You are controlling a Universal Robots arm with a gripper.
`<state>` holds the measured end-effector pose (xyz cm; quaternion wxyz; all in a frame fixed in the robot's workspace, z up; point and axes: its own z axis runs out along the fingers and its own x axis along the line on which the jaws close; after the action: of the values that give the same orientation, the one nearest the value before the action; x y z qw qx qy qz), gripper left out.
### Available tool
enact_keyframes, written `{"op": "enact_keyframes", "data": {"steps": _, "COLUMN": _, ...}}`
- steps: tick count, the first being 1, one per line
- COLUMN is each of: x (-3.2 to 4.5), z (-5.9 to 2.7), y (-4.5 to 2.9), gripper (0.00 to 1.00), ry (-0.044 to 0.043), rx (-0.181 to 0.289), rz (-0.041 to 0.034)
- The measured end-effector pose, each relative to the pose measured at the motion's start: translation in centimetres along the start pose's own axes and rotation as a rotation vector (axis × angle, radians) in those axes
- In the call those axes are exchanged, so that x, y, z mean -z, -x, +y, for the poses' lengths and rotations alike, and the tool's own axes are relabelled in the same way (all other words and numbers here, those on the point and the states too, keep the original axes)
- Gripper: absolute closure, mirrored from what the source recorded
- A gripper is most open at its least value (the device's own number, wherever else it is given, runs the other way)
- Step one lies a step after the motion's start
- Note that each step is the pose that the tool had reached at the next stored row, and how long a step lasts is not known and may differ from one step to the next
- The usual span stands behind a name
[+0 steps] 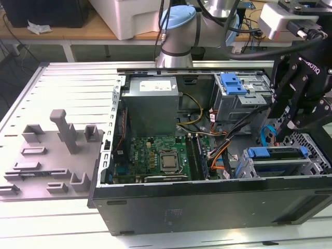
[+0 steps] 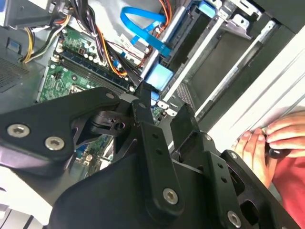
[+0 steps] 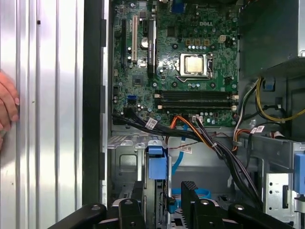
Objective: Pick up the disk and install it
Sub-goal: 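Insert the first disk wire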
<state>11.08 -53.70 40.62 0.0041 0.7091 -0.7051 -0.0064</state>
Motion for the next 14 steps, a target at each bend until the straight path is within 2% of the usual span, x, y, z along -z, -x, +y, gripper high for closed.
{"op": "enact_keyframes", "data": {"steps": 1, "x": 0.01, "z": -0.15, "y": 0.39, "gripper": 0.56, "ry": 0.0000, "rx": 0.001, "rz": 0.0005}}
{"op": "enact_keyframes", "data": {"steps": 2, "x": -0.04, "z": -0.35, "y": 0.71, "gripper": 0.56, "ry": 0.0003, "rx": 0.001, "rz": 0.0096}}
{"op": "enact_keyframes", "data": {"steps": 3, "x": -0.09, "z": -0.48, "y": 0.87, "gripper": 0.56, "ry": 0.0007, "rx": 0.001, "rz": 0.0236}}
{"op": "enact_keyframes", "data": {"steps": 6, "x": -0.21, "z": -0.84, "y": 1.19, "gripper": 0.56, "ry": 0.0023, "rx": 0.002, "rz": 0.0569}}
{"op": "enact_keyframes", "data": {"steps": 9, "x": -0.27, "z": -1.54, "y": 1.74, "gripper": 0.56, "ry": 0.0025, "rx": 0.001, "rz": 0.0774}}
{"op": "enact_keyframes", "data": {"steps": 10, "x": -0.27, "z": -1.72, "y": 1.88, "gripper": 0.56, "ry": 0.0026, "rx": 0.001, "rz": 0.0816}}
{"op": "enact_keyframes", "data": {"steps": 13, "x": -0.30, "z": -3.57, "y": 3.20, "gripper": 0.56, "ry": 0.0029, "rx": 0.001, "rz": 0.1066}}
{"op": "enact_keyframes", "data": {"steps": 14, "x": -0.34, "z": -4.21, "y": 3.70, "gripper": 0.56, "ry": 0.0031, "rx": 0.001, "rz": 0.1181}}
